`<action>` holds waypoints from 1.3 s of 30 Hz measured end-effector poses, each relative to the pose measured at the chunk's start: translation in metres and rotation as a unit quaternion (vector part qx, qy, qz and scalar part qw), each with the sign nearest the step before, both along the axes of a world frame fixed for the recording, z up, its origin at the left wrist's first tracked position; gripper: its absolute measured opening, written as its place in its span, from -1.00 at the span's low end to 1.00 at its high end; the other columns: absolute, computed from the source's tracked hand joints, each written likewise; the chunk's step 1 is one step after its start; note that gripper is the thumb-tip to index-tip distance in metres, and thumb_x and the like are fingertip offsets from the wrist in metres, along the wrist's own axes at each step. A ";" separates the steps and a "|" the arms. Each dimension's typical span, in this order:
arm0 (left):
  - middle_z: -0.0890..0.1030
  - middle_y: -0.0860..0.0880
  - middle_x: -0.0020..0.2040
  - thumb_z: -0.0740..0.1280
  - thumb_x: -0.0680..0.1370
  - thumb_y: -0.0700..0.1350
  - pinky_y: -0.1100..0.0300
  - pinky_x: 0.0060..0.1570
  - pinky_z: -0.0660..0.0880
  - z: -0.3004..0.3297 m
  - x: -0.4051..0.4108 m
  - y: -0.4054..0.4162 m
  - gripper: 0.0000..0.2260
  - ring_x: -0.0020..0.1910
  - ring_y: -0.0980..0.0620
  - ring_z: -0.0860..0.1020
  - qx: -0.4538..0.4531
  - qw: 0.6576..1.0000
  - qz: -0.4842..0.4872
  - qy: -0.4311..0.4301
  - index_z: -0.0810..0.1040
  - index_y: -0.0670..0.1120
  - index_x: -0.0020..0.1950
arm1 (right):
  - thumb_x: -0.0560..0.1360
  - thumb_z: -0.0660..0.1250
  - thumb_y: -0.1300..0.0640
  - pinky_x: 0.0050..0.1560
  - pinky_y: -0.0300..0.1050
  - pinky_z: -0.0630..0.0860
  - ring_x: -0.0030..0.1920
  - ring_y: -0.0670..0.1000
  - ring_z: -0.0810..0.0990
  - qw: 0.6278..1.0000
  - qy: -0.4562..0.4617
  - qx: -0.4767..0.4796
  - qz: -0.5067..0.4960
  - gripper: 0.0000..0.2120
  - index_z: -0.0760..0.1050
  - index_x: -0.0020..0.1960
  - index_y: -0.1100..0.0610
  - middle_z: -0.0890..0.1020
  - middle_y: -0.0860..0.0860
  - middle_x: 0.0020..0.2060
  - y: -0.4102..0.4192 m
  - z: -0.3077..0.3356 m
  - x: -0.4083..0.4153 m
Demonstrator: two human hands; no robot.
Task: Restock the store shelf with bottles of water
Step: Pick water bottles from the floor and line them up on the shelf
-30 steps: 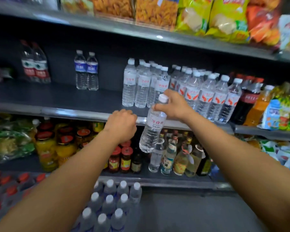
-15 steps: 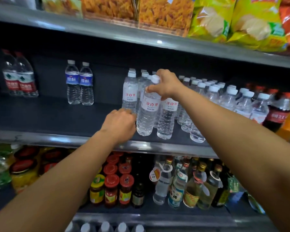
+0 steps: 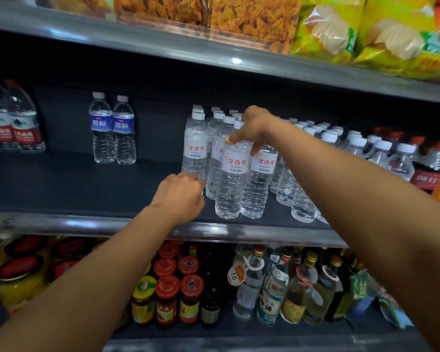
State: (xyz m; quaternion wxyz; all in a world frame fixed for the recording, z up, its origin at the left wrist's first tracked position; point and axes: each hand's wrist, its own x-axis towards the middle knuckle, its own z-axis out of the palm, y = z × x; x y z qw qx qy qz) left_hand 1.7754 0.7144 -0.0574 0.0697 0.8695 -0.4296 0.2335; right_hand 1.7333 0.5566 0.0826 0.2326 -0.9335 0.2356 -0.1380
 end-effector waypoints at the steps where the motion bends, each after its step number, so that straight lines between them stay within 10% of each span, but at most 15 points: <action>1: 0.52 -0.06 0.08 0.16 0.60 -0.05 0.12 0.05 0.34 0.000 0.000 0.000 -0.78 0.12 -0.07 0.46 0.000 1.000 -0.001 0.001 0.51 -0.12 0.12 | 0.38 0.54 0.11 -0.15 0.08 0.66 -0.11 0.25 0.65 1.000 0.001 -0.013 -0.002 -0.35 0.31 0.35 0.21 0.42 0.15 0.23 0.000 0.001 0.000; 12: 0.53 -0.04 0.07 0.15 0.61 -0.04 0.12 0.07 0.36 0.003 -0.012 0.005 -0.78 0.12 -0.06 0.46 0.012 1.000 -0.002 0.005 0.51 -0.11 0.11 | 0.31 0.58 -0.02 -0.15 -0.09 0.37 -0.15 0.12 0.44 0.982 -0.031 -0.184 -0.009 -0.52 0.27 -0.31 0.13 0.44 0.06 -0.21 0.001 0.002 -0.001; 19: 0.53 -0.06 0.07 0.16 0.61 -0.06 0.11 0.04 0.35 0.016 -0.035 0.010 -0.80 0.10 -0.08 0.47 0.015 1.000 0.007 -0.010 0.50 -0.13 0.08 | 0.47 0.44 0.03 -0.23 -0.04 0.46 -0.11 0.13 0.52 0.970 -0.067 -0.233 0.010 -0.73 0.45 -0.03 0.20 0.53 0.08 -0.12 0.003 -0.014 -0.037; 23: 0.52 -0.09 0.07 0.17 0.59 -0.07 0.09 0.00 0.37 0.018 -0.061 0.014 -0.80 0.10 -0.12 0.48 0.022 1.000 0.007 -0.016 0.50 -0.15 0.09 | 0.55 0.32 0.02 0.05 0.05 0.53 0.08 0.19 0.55 0.963 -0.037 -0.264 0.047 -0.59 0.40 0.30 0.21 0.57 0.17 0.09 0.015 -0.054 -0.074; 39: 0.53 -0.08 0.15 0.19 0.57 -0.04 0.09 0.03 0.43 -0.130 -0.187 0.038 -0.75 0.17 -0.10 0.48 0.105 0.990 -0.026 0.095 0.51 -0.08 0.17 | 0.58 0.17 0.10 -0.02 0.06 0.45 0.16 0.26 0.50 0.971 0.102 -0.195 0.092 -0.66 0.34 0.30 0.21 0.51 0.20 0.19 0.067 -0.294 -0.235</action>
